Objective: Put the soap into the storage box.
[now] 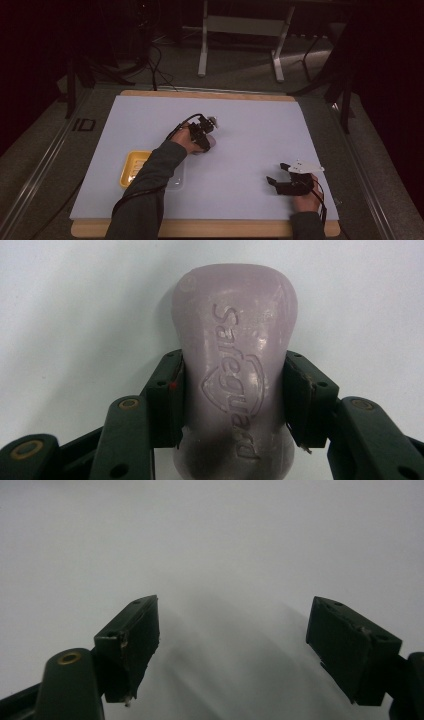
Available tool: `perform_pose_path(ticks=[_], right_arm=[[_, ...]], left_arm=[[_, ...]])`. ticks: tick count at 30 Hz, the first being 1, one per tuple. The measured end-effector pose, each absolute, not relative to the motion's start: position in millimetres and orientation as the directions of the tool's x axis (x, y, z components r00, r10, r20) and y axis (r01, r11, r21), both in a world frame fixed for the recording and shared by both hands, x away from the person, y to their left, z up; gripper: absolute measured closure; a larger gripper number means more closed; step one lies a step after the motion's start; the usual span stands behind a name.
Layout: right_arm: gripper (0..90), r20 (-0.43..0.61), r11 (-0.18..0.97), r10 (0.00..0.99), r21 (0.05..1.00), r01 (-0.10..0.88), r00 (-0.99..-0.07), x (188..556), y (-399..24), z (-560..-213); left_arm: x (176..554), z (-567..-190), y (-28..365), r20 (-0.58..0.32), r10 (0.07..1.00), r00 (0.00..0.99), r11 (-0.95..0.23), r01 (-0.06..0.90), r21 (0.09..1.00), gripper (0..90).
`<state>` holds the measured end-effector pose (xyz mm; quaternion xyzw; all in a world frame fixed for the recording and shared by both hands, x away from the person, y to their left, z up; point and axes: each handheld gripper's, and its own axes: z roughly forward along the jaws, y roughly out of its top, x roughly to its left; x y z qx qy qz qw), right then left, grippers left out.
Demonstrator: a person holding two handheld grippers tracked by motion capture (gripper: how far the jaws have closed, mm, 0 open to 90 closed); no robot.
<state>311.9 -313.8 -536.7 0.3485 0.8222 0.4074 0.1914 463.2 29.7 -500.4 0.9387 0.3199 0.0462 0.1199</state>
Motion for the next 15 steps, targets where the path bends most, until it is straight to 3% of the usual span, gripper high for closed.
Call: perform_pose_path(ticks=[15], right_arm=[[20.9,-0.035,0.429,0.727,0.804,0.413,-0.686,311.6,-313.7,-536.5]], left_arm=[[461.2,-493.0,33.3,0.015,0.615,0.788,-0.760,0.588,0.276,49.4]])
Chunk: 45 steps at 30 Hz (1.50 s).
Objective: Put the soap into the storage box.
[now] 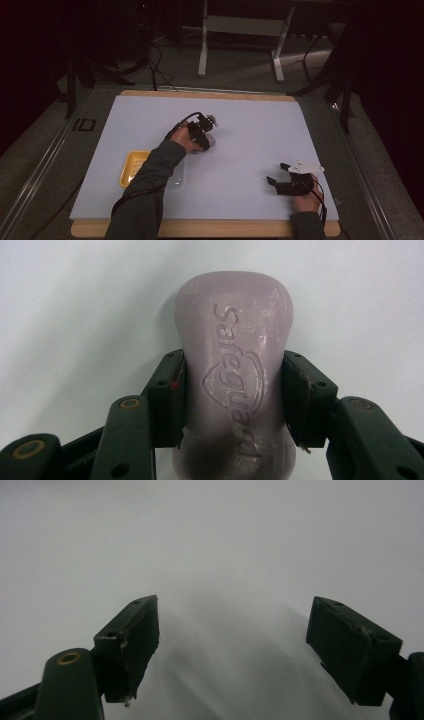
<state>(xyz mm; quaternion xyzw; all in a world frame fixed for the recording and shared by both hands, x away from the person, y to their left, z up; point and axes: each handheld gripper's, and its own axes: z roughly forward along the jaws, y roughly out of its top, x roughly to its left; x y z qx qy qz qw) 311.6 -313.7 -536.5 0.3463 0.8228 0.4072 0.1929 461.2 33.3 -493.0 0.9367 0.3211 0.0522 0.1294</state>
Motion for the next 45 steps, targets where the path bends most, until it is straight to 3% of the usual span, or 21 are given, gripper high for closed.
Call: perform_pose_path(ticks=[45], right_arm=[[20.9,-0.038,0.429,0.728,0.805,0.411,-0.685,311,-314,-537]], left_arm=[[447,-460,79,-0.014,0.667,0.745,-0.697,0.630,0.344,49.4]])
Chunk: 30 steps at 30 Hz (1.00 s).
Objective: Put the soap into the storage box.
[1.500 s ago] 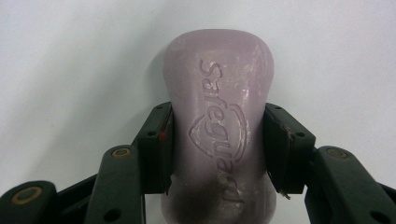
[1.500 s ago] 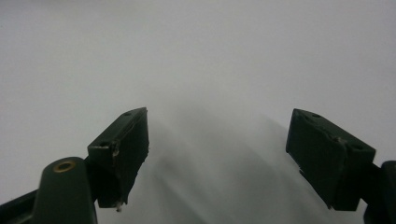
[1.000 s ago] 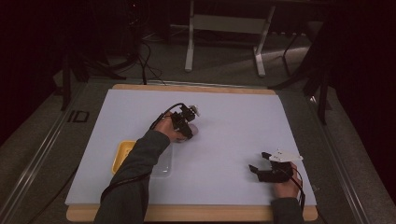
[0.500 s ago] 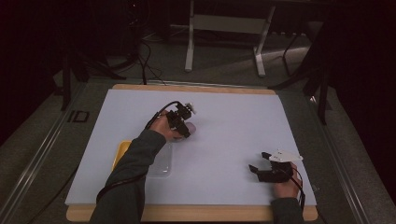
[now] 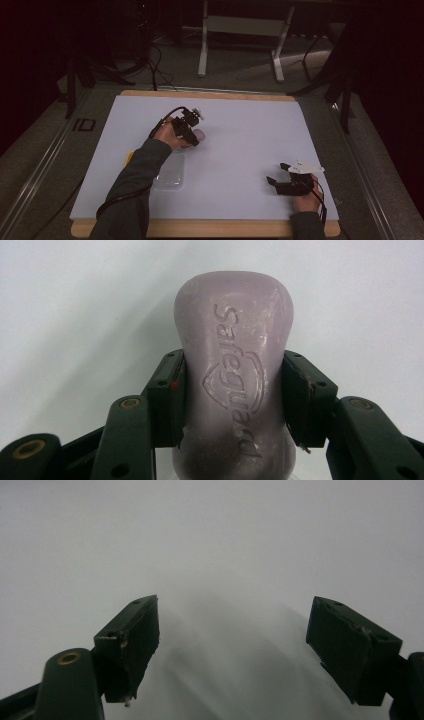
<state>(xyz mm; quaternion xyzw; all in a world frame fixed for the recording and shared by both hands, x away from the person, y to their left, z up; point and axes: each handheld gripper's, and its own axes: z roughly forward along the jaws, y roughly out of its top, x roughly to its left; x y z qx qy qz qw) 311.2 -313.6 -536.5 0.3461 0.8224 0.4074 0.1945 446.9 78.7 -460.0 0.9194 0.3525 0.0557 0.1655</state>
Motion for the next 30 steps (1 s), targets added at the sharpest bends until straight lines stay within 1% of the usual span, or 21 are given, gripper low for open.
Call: perform_pose_path(ticks=[19,24,30], right_arm=[[21.0,-0.039,0.428,0.729,0.805,0.410,-0.684,311,-314,-536],[21.0,-0.039,0.428,0.729,0.805,0.410,-0.684,311,-314,-536],[21.0,-0.040,0.428,0.728,0.806,0.409,-0.684,311,-314,-536]], left_arm=[[431,-447,90,-0.004,0.668,0.744,-0.688,0.619,0.378,49.4],[424,-443,95,-0.008,0.668,0.744,-0.676,0.611,0.412,49.5],[416,-440,96,-0.003,0.657,0.754,-0.685,0.599,0.415,49.4]])
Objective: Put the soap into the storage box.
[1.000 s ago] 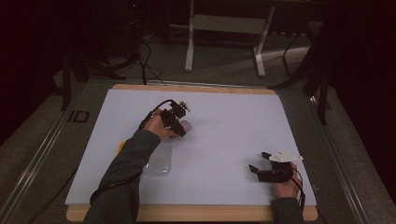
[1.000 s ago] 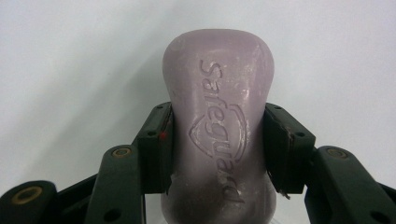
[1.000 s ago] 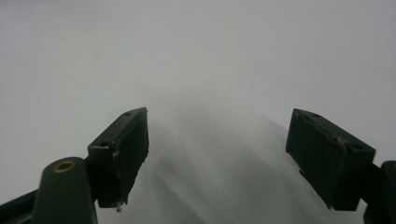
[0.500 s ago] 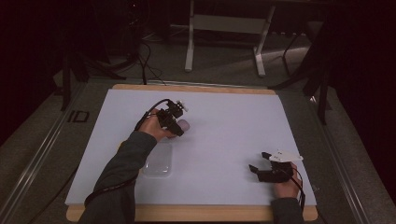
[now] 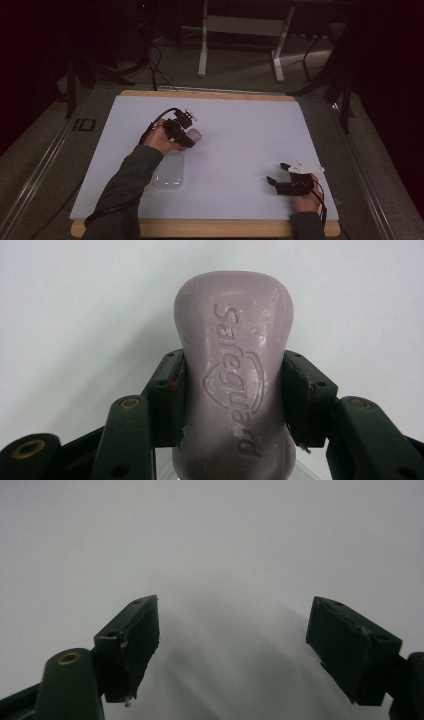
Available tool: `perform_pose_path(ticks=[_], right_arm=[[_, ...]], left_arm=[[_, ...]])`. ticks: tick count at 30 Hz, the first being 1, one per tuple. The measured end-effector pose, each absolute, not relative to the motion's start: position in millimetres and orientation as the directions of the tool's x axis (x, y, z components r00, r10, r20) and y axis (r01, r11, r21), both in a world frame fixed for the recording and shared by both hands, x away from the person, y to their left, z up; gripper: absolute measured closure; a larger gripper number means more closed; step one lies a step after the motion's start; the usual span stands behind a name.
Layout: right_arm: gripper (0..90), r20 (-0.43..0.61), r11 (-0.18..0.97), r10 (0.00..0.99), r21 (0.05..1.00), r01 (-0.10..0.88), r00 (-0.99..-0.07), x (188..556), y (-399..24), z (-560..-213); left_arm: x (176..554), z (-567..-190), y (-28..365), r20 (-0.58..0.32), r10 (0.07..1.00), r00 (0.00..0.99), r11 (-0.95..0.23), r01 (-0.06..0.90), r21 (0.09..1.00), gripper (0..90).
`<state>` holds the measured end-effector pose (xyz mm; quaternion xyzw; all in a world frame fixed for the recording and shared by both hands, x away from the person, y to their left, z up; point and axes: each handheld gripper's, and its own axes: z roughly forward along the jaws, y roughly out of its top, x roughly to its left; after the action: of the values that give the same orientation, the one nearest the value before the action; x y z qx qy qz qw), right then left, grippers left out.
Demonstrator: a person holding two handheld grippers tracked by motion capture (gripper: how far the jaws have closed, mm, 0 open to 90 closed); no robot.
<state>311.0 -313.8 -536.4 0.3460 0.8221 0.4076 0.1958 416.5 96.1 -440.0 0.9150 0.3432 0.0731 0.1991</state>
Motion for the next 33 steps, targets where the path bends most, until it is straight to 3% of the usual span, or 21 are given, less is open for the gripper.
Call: perform_pose_path(ticks=[13,33], right_arm=[[21.0,-0.041,0.428,0.729,0.806,0.408,-0.683,311,-313,-536],[21.0,-0.041,0.428,0.729,0.806,0.408,-0.683,311,-313,-536]], left_arm=[[403,-443,101,0.009,0.661,0.750,-0.690,0.602,0.402,49.4],[385,-438,114,0.023,0.680,0.733,-0.655,0.593,0.468,49.4]])
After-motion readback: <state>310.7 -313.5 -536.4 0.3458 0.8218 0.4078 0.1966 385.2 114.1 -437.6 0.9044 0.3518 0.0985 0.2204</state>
